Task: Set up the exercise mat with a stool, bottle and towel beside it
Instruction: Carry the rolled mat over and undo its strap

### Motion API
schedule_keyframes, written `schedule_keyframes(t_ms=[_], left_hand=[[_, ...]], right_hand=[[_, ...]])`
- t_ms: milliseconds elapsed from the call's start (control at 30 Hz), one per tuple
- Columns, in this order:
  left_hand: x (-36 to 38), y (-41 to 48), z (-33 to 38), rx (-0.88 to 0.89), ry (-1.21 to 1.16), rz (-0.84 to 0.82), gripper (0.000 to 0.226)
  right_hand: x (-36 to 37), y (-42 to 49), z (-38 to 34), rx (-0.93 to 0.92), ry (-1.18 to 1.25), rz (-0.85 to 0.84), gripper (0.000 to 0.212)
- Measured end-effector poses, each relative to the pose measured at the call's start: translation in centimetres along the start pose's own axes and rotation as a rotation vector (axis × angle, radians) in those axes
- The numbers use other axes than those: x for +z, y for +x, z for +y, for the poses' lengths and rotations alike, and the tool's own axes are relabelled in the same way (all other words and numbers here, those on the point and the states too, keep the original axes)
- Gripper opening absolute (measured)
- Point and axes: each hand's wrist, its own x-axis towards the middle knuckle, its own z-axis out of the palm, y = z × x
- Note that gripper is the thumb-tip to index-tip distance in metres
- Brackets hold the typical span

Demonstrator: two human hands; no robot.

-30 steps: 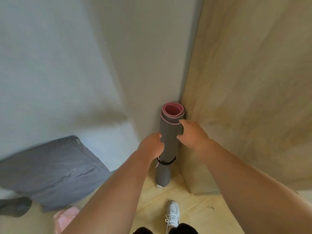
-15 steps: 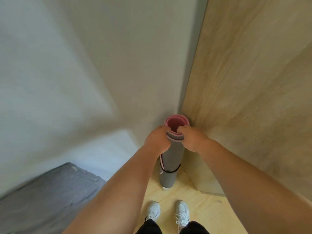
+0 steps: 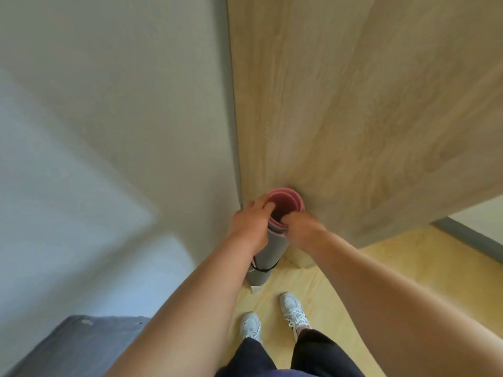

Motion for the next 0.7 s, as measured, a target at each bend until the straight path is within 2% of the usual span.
schedule_keyframes(t_ms=[133, 200, 267, 367, 433, 500, 567, 700], left_hand=[[0.8, -0.3, 2.3, 0.044, -0.059, -0.058, 0.052], [0.8, -0.8, 4.6, 0.198, 0.040, -0.031, 0.040], [0.9, -1.0, 7.3, 0.306, 0.118, -0.124, 0.031], [1.4, -1.5, 11.7, 0.323, 0.153, -0.282, 0.022], [1.7, -2.0, 14.4, 0.457, 0.270, -0.233, 0.025], [2.2, -2.1, 17.3, 0.513, 0.284, -0.278, 0.028], [2.0, -2.8, 20.9, 0.460, 0.220, -0.320, 0.024], [2.9, -3.6, 29.7, 0.462, 0.202, -0.399, 0.008]], right_hand=[[1.4, -3.1, 2.5, 0.126, 0.114, 0.003, 0.030], [1.9, -5.3, 4.2, 0.162, 0.156, -0.014, 0.027], [2.6, -7.7, 5.9, 0.187, 0.186, -0.041, 0.025], [4.0, -11.1, 8.7, 0.247, 0.221, -0.056, 0.022], [4.5, -13.2, 10.8, 0.275, 0.241, -0.047, 0.021], [4.7, -15.2, 12.9, 0.289, 0.254, -0.029, 0.022], [4.6, -17.8, 15.4, 0.306, 0.268, -0.008, 0.022], [5.1, -24.0, 22.2, 0.356, 0.338, 0.037, 0.026]])
